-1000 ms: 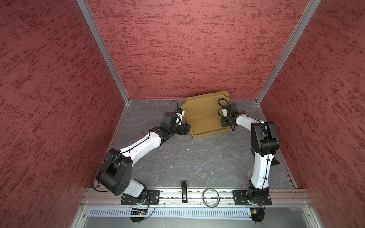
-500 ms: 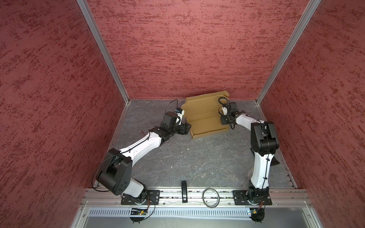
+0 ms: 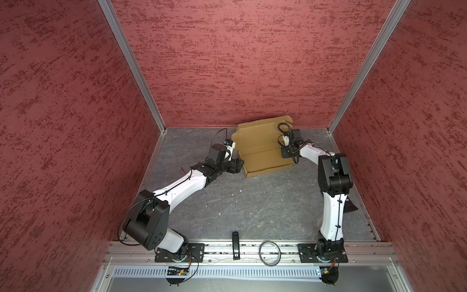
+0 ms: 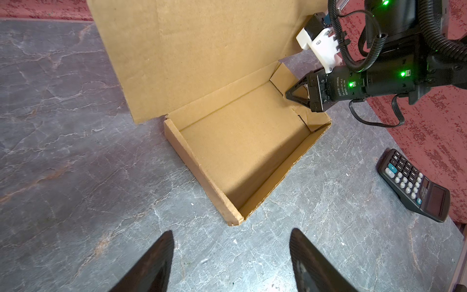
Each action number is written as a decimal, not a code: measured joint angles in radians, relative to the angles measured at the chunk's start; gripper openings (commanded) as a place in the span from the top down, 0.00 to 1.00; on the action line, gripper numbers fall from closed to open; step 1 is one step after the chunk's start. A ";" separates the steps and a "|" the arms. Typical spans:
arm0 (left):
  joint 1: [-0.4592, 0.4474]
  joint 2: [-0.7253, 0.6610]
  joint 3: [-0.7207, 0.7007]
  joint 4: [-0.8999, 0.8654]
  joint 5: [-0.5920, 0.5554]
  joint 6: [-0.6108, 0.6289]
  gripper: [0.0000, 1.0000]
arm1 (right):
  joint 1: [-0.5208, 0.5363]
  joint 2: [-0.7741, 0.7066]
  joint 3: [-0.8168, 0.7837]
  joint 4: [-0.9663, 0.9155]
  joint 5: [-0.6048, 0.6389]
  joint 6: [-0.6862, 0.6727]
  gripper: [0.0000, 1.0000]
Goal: Assemble paper box
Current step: Fold the bottom flaps of a flat cardboard box at the center of the table.
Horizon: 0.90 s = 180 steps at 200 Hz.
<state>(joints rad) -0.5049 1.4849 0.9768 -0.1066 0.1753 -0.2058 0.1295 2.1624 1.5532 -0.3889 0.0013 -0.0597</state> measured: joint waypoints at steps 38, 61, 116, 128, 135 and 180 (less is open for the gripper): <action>0.002 0.000 -0.006 0.003 0.000 0.000 0.27 | 0.002 0.002 0.006 -0.008 0.007 -0.001 0.88; 0.003 0.000 -0.012 0.003 0.000 0.000 0.27 | 0.005 0.005 0.009 -0.011 0.008 -0.005 0.89; 0.006 0.000 -0.013 0.003 0.000 0.000 0.27 | 0.007 0.014 0.022 -0.012 0.012 -0.008 0.93; 0.006 0.000 -0.013 0.003 0.000 0.000 0.27 | 0.008 0.017 0.025 -0.012 0.014 -0.009 0.95; 0.006 0.000 -0.013 0.003 0.000 0.000 0.27 | 0.009 0.018 0.027 -0.012 0.016 -0.009 0.95; 0.006 0.000 -0.016 0.003 -0.001 0.000 0.27 | 0.015 0.024 0.035 -0.014 0.034 -0.017 0.99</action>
<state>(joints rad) -0.4984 1.4849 0.9607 -0.1040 0.1745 -0.2062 0.1444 2.1868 1.5887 -0.4034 0.0349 -0.0769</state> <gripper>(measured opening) 0.731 0.067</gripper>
